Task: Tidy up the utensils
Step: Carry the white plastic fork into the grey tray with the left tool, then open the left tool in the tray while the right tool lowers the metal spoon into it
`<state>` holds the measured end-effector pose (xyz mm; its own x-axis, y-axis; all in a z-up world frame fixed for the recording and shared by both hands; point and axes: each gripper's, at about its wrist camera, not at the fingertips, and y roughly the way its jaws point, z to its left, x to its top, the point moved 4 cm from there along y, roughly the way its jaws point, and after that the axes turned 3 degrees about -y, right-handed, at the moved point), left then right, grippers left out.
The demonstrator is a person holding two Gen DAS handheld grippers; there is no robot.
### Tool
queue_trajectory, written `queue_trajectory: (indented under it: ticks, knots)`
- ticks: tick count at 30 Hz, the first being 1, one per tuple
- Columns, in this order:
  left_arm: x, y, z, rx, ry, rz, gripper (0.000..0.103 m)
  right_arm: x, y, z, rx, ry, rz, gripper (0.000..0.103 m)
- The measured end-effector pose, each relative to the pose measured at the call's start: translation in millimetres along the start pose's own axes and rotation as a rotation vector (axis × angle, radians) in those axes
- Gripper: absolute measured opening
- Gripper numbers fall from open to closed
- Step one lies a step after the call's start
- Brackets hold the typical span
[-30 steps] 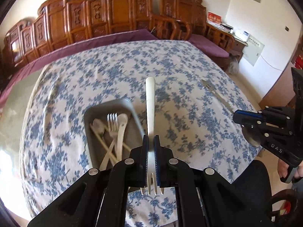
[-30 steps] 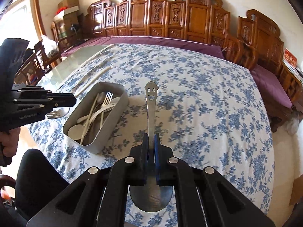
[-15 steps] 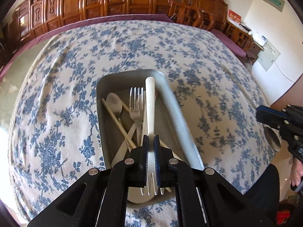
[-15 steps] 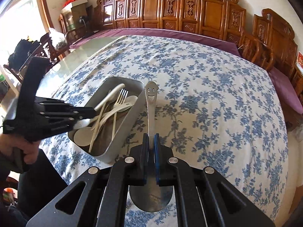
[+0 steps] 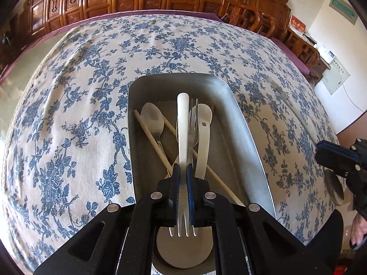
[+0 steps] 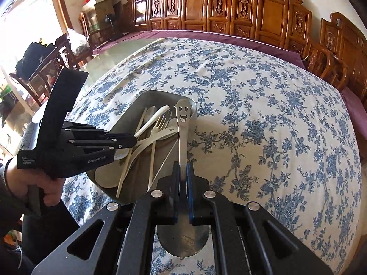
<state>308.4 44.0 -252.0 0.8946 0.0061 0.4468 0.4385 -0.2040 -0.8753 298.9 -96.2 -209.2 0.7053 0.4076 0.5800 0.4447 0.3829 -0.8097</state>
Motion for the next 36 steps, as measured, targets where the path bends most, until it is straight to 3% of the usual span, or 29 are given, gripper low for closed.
queue_trajectory:
  ticks: [15,18,28,36]
  knots:
    - [3.0,-50.8,7.9,0.024,0.018,-0.098,0.008,15.6,16.6,18.8,0.051,0.008,-0.009,0.007]
    - [0.8,-60.2,13.6,0.037,0.019,-0.109,0.012,19.7,22.1,22.9,0.071,0.023,-0.008,0.007]
    - [-7.1,-82.2,42.3,0.057,-0.028,-0.131,0.013,31.7,47.4,43.5,0.118,0.055,0.012,0.007]
    - [-11.3,-92.1,54.4,0.075,-0.041,-0.141,0.014,30.9,76.9,51.1,0.098,0.066,0.048,0.007]
